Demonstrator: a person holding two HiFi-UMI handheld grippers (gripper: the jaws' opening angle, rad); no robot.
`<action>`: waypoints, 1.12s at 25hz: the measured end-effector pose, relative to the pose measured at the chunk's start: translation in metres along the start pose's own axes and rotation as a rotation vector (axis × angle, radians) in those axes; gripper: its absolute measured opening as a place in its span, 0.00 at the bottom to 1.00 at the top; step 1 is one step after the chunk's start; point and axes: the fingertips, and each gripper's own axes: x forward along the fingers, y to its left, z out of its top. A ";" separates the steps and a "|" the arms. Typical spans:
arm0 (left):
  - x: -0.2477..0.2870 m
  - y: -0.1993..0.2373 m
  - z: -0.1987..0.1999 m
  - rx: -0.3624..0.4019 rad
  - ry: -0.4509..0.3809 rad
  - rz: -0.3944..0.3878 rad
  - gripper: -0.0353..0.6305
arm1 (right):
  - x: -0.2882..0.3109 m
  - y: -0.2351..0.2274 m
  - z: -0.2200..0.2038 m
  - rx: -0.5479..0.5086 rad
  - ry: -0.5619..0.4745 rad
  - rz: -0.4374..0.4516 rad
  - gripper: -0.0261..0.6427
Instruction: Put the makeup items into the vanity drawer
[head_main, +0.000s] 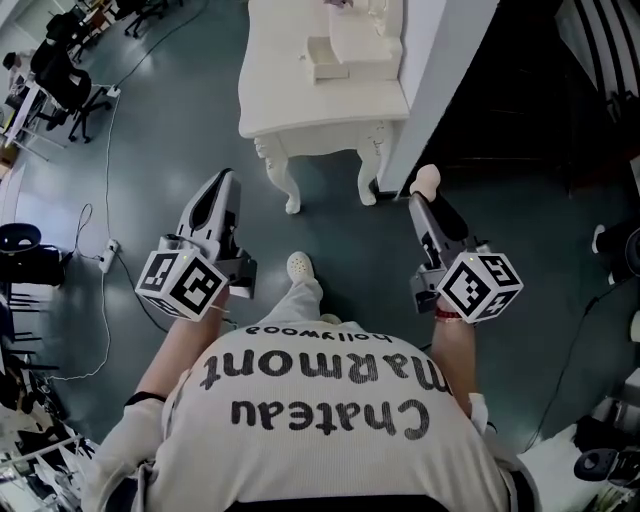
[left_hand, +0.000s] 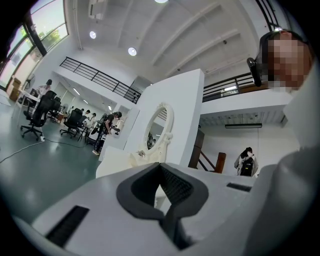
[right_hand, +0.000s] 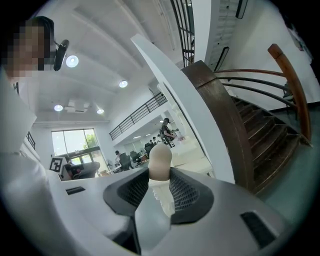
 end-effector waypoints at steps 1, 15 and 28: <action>0.001 0.004 -0.003 0.000 0.011 0.007 0.06 | 0.004 0.000 0.001 0.000 0.001 0.001 0.26; 0.062 0.084 0.005 -0.052 0.026 0.044 0.06 | 0.100 -0.001 0.014 -0.043 0.058 -0.004 0.26; 0.145 0.150 0.049 -0.006 0.017 -0.011 0.06 | 0.224 -0.013 0.048 -0.035 0.043 0.013 0.26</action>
